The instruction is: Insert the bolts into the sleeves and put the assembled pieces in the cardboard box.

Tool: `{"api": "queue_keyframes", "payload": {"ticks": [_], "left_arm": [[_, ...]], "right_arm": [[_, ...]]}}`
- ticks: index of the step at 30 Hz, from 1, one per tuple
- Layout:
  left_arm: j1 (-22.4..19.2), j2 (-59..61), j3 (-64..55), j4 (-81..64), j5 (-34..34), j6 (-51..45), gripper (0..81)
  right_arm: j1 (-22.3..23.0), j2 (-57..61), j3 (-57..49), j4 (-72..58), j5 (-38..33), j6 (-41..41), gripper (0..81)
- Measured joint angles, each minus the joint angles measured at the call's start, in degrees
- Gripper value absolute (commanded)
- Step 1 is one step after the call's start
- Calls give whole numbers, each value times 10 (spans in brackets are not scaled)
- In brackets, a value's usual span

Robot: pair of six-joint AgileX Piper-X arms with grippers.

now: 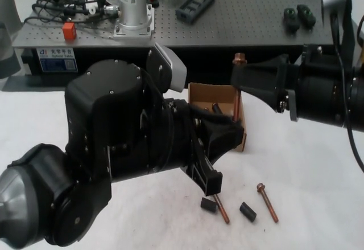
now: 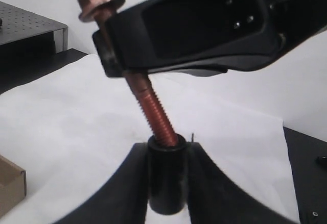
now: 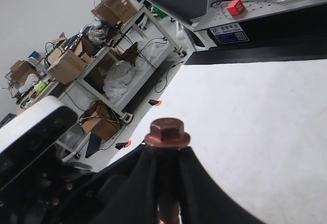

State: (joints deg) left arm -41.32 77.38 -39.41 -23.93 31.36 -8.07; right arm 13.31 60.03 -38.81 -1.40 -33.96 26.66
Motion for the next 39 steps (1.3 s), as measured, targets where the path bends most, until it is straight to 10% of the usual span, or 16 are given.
{"api": "queue_keyframes", "payload": {"ticks": [9,16,24,39], "left_arm": [[0,0,0,-1,-5,-20,7],[-1,0,0,-3,-31,-20,7],[0,0,0,-4,-83,-20,7],[46,144,-156,125,-208,-98,7]], "right_arm": [[0,0,0,3,-16,-33,2],[0,0,0,9,-53,-65,295],[-7,-8,0,14,-68,-102,298],[-171,-61,0,68,-21,-109,298]]}}
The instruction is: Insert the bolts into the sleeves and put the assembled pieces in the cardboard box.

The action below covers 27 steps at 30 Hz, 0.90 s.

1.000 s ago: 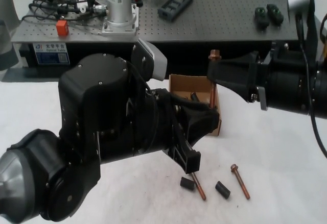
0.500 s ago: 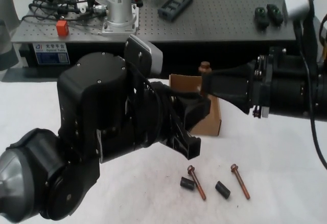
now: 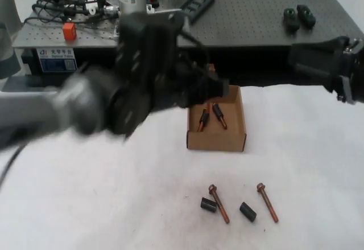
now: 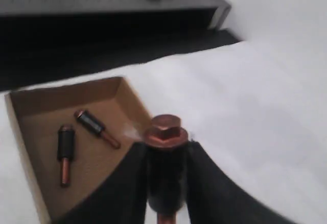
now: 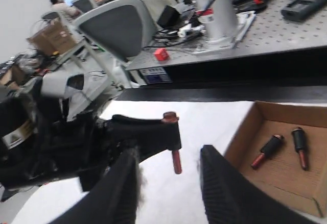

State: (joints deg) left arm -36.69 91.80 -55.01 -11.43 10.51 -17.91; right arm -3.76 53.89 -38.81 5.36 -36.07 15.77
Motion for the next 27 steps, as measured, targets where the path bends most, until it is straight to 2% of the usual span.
{"api": "queue_keyframes", "payload": {"ticks": [5,6,9,11,13,16,22,27], "left_arm": [[15,157,-246,231,-15,31,7],[15,157,-246,240,-15,34,7],[15,267,-392,357,-34,74,7],[15,302,-440,395,-39,84,7],[15,391,-561,484,-47,103,0],[15,452,-638,538,-51,113,70],[15,492,-679,566,-50,117,358],[17,492,-679,573,-42,118,356]], "right_arm": [[-6,-1,0,103,80,-30,298],[-6,-1,0,122,91,-37,298],[-6,-1,0,179,122,-66,298],[-6,-1,0,207,142,-83,298],[-6,1,0,231,160,-101,298],[-6,9,0,248,178,-116,298],[7,99,0,276,234,-158,298],[55,183,-8,284,276,-171,298]]}}
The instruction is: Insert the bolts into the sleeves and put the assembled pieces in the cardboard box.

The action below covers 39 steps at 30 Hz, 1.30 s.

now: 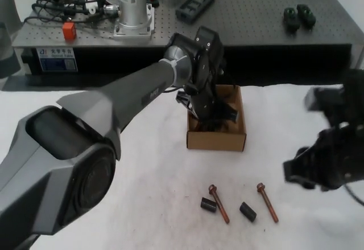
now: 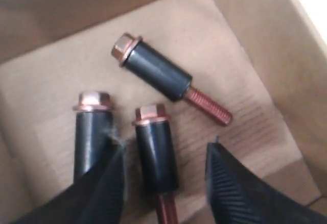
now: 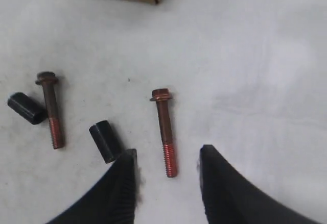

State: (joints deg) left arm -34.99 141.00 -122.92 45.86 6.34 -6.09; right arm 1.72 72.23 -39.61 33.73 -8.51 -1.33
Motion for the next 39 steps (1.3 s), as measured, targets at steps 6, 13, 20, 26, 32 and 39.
{"api": "queue_keyframes", "payload": {"ticks": [6,13,20,26,32,39], "left_arm": [[5,-22,0,57,-33,1,304],[19,-114,16,79,-53,5,304],[23,-218,137,48,-59,8,304],[23,-289,283,9,-27,11,305],[21,-320,345,0,45,26,306],[-14,-320,391,-1,91,244,306]], "right_arm": [[43,101,-45,12,42,-17,298],[64,230,-144,53,85,-58,298],[67,275,-170,90,93,-66,254],[70,290,-172,98,93,-66,100],[67,289,-172,71,79,-69,18],[41,191,-153,70,10,-63,18]]}}
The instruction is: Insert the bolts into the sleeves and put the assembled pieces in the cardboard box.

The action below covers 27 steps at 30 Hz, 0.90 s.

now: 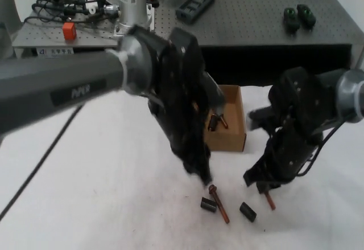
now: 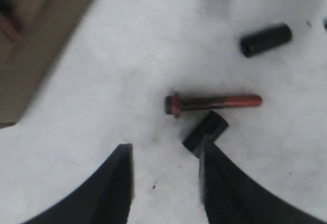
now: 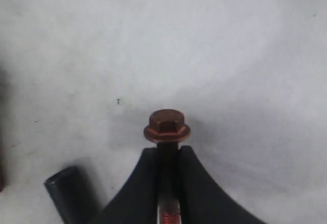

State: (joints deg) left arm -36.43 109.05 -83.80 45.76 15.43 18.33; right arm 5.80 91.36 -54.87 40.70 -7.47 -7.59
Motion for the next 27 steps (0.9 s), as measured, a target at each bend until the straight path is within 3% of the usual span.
{"api": "queue_keyframes", "payload": {"ticks": [6,8,21,23,27], "left_arm": [[-44,0,42,8,3,291,302],[-55,5,46,6,-1,337,303],[-86,67,46,-28,-66,394,300],[-89,67,46,-30,-69,393,253],[-91,68,46,-31,-85,360,4]], "right_arm": [[-2,-63,37,7,-4,0,18],[-2,-77,48,9,-5,0,18],[-2,-149,120,14,-6,2,18],[-2,-149,120,14,-6,2,18],[-2,-154,120,12,-31,9,18]]}}
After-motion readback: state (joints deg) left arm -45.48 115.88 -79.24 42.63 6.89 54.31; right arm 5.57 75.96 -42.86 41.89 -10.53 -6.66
